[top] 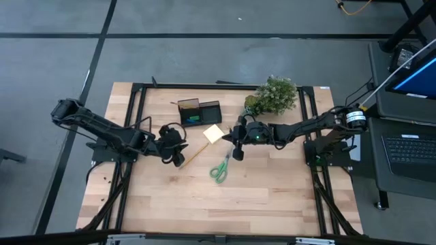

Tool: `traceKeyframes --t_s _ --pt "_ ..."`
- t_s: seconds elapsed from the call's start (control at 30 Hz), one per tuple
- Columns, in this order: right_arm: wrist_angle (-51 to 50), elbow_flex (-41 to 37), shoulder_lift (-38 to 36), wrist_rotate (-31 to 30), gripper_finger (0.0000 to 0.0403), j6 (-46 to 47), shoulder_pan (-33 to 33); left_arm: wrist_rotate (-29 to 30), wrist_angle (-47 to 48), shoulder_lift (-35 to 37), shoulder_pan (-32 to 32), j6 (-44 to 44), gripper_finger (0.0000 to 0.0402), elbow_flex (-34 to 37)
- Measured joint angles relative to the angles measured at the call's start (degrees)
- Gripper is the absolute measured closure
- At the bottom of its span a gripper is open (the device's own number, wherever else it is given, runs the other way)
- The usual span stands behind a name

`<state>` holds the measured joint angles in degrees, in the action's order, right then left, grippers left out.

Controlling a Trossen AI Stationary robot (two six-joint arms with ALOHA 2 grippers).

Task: Pick and place office supplies into organizer
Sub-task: Put the left yellow paper clip into the black desk organizer

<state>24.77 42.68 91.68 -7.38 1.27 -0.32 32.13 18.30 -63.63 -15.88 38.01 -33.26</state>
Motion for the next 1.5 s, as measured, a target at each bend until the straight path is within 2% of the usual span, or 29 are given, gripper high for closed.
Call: traceKeyframes --t_s 0.17,0.43,0.57,0.77,0.83,1.0,1.07,1.27,1.5 --pt "1.0 0.0 0.0 0.0 0.0398 -0.1 0.0 -1.8 0.1 -3.8 0.8 -2.9 0.0282 0.0" --pt "0.8 0.0 0.0 0.0 0.0398 -0.1 0.0 -0.5 0.4 -12.2 1.0 -4.5 0.0259 0.0" --pt "0.8 0.0 0.0 0.0 0.0398 -0.2 0.0 1.7 0.5 -16.1 1.2 0.0 0.0258 0.0" --pt "0.8 0.0 0.0 0.0 0.0398 -0.1 0.0 9.5 0.5 -20.7 1.4 8.9 0.0258 0.0" --pt "0.7 0.1 0.0 0.0 0.0398 -0.2 0.0 7.9 -0.4 -21.4 1.5 10.0 0.0258 0.0" --pt "0.7 0.1 0.0 0.0 0.0398 -0.2 0.0 -3.0 -3.0 -21.1 4.6 18.3 0.0258 0.0" --pt "0.7 0.1 0.0 0.0 0.0398 -0.1 0.0 -5.7 -3.7 -20.9 6.6 18.7 0.0258 -0.2" --pt "0.7 0.1 0.0 0.0 0.0398 0.0 0.0 -9.2 -1.6 -20.6 12.2 12.6 0.0258 -4.0" --pt "0.7 0.1 0.0 0.0 0.0398 0.0 0.0 -12.2 9.7 -20.6 17.1 11.8 0.0258 -8.5"
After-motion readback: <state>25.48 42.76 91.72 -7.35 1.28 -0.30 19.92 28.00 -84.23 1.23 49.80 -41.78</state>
